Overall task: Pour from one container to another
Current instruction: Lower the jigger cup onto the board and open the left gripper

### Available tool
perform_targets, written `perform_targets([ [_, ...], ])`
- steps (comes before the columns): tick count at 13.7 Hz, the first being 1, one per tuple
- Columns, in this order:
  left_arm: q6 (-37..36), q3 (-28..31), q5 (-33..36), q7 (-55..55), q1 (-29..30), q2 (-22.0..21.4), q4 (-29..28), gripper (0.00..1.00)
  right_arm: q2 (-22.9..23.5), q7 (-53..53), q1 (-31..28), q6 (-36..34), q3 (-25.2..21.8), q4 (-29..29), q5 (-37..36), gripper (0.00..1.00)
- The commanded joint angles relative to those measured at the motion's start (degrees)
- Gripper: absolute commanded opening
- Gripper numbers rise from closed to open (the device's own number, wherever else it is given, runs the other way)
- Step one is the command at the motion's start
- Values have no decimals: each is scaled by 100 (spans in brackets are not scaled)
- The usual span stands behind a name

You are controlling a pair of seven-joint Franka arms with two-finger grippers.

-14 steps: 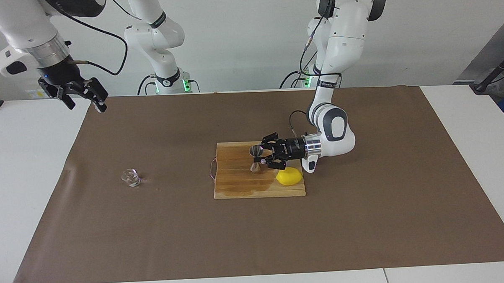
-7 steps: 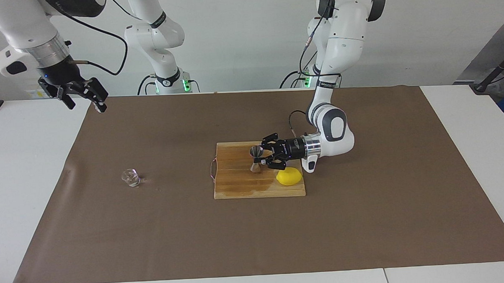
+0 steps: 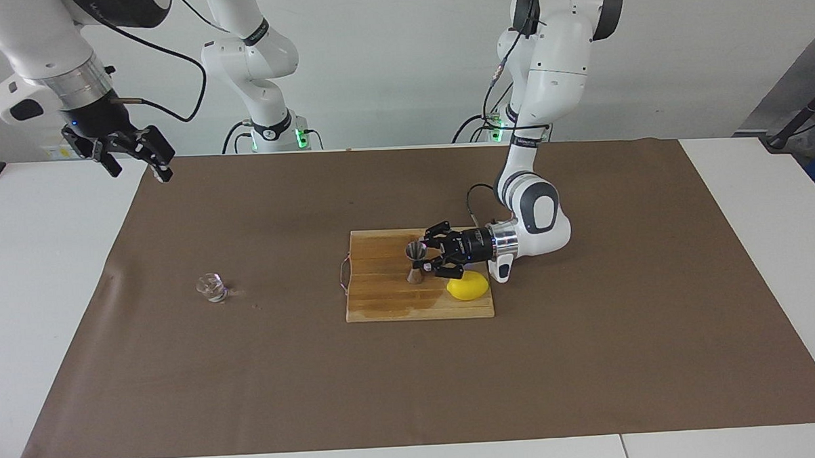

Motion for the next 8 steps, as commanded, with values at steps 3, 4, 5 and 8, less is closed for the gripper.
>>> perform_targets([
  [3,7,78,-141,120,-97,17,-45,46,-120,-29,-27,-21,27,-121,107,100],
  [4,7,78,-141,120,-97,17,-45,49,-120,-29,-27,-29,27,-121,107,100],
  [5,7,78,-141,120,-97,17,-45,53,-120,-29,-27,-29,27,-112,107,100],
  [8,7,78,-141,120,-106,17,-45,90,-120,-29,-27,-21,27,-112,107,100],
])
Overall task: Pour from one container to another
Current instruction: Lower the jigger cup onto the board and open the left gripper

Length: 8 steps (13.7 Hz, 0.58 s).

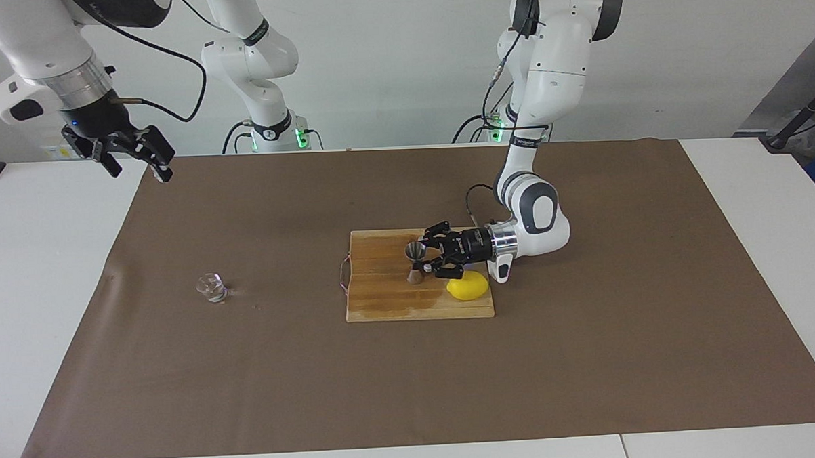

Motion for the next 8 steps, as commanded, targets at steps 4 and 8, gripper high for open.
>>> perform_targets([
  [4,39,87,-117,68,-99,-2,-36,100,-120,-29,-27,-29,27,-121,107,100],
  [8,-5,87,241,41,76,24,69,100,-120,-29,-27,-21,27,-112,107,100],
])
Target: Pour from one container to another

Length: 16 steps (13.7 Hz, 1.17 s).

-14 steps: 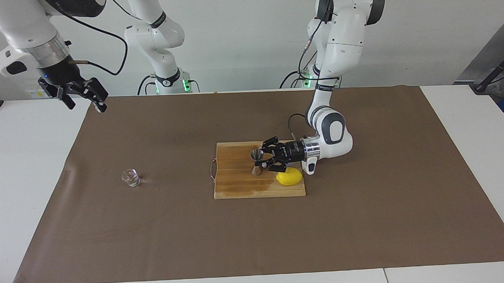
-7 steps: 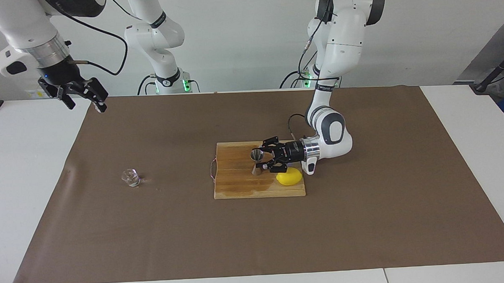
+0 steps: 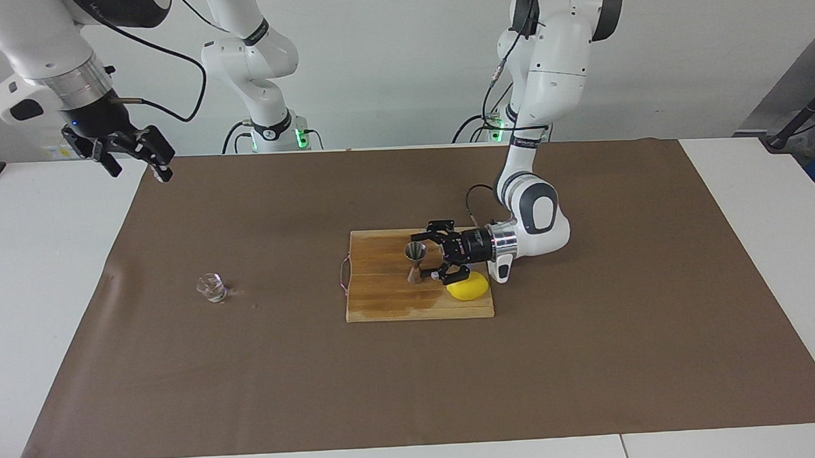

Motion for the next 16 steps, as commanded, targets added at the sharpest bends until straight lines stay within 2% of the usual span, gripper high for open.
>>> perform_targets([
  [1,-29,40,431,27,183,71,157,100,-120,-29,-27,-29,27,-121,98,100],
  [6,-459,32,1556,-43,859,89,649,100,-85,-108,-115,110,-8,-51,98,100],
  [12,-1301,58,3690,-412,1650,-95,2053,100,-129,-615,-133,269,-52,-112,98,100],
  [15,-1925,320,5053,-360,1713,-157,2976,100,-374,-1423,-413,444,-52,-602,308,100],
  [16,-2162,374,5361,-351,1705,-218,3188,100,-549,-1661,-579,724,-52,-996,579,100],
])
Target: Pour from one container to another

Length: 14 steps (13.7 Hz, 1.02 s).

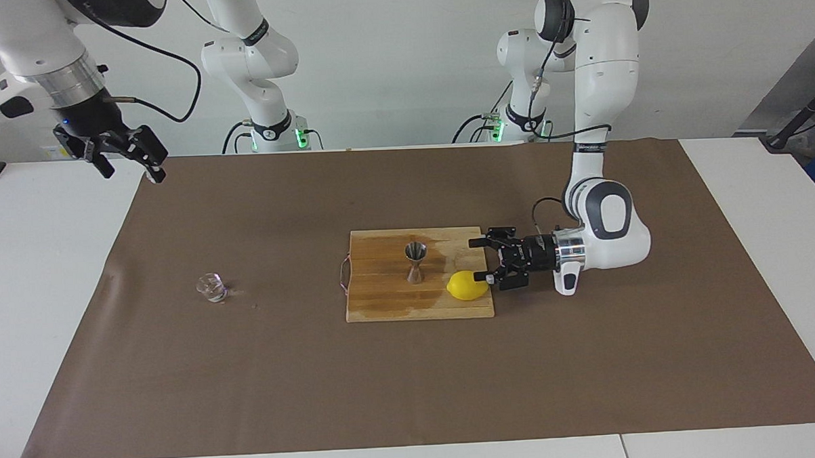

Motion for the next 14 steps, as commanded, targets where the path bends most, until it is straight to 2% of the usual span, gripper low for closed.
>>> perform_targets([
  [1,-592,196,865,-86,-5,-121,758,100,-627,-774,-329,799,7,-1175,607,100],
  [5,-927,425,2278,272,-338,-499,1374,100,-796,-2100,-654,1382,-2,-1855,1319,100],
  [7,-884,425,3000,1026,-540,-665,1534,100,-787,-2847,-769,1523,-2,-2049,1558,100],
  [9,-796,416,3860,1607,-777,-911,1543,100,-717,-4118,-1102,1663,-2,-2303,2118,100],
  [11,-595,381,4652,2344,-1006,-1201,1517,100,-594,-5211,-1200,1690,-2,-2357,2270,100],
  [13,141,320,5452,2917,-1086,-1474,1325,100,-524,-5906,-1331,1690,-2,-2514,2602,100],
  [14,310,337,5630,3415,-1086,-1492,1271,100,-463,-6388,-1436,1690,-2,-2620,2866,100],
])
